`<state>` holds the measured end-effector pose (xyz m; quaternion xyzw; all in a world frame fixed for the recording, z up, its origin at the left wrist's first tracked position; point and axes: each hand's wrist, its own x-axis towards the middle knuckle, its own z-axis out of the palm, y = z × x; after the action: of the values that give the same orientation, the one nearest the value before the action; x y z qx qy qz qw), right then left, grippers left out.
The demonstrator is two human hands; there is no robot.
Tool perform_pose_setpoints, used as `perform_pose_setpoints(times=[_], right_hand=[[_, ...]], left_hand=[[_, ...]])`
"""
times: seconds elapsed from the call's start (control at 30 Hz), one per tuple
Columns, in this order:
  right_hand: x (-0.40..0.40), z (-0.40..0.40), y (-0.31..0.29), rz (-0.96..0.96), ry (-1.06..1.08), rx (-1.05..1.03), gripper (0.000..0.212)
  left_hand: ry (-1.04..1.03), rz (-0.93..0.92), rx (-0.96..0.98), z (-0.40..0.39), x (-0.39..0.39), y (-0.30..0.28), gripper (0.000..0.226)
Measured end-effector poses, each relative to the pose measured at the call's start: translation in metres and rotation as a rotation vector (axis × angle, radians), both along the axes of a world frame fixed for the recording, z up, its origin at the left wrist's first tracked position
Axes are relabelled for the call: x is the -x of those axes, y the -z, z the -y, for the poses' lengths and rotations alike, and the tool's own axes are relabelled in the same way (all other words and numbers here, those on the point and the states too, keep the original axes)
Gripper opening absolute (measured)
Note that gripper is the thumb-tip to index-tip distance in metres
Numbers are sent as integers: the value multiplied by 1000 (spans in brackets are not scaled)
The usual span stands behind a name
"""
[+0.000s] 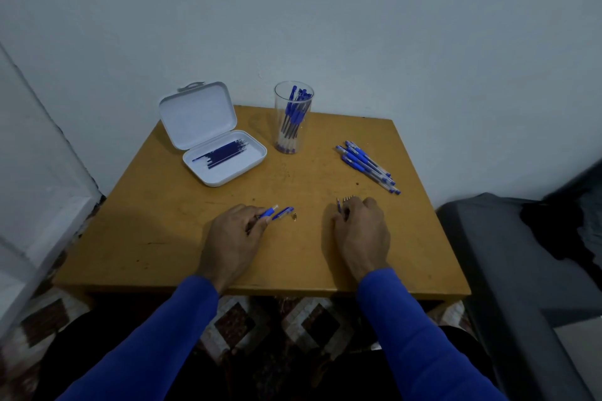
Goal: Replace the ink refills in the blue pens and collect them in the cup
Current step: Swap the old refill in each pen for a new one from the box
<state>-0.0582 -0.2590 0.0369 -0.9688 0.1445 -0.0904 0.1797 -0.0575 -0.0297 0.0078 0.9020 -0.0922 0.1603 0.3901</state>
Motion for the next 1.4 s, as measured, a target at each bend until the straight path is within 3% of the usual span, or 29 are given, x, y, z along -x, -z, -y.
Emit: perform_pose_setpoints(times=[0.2,0.5,1.03,1.4], right_hand=[[2,3,6,73,35,114,41],[1,6,8,29,7,-1,40],[0,5,2,50,-3,46,40],[-30,-48,-20,80,-317,75,30]], left_hand=[[-4,-5,-4,-1,-1,3,23],[-6,-4,-20,0,-2,3,23],[-11,-23,-39,0,-2,1,24],[-38,35,43,-15,-15,-12,18]])
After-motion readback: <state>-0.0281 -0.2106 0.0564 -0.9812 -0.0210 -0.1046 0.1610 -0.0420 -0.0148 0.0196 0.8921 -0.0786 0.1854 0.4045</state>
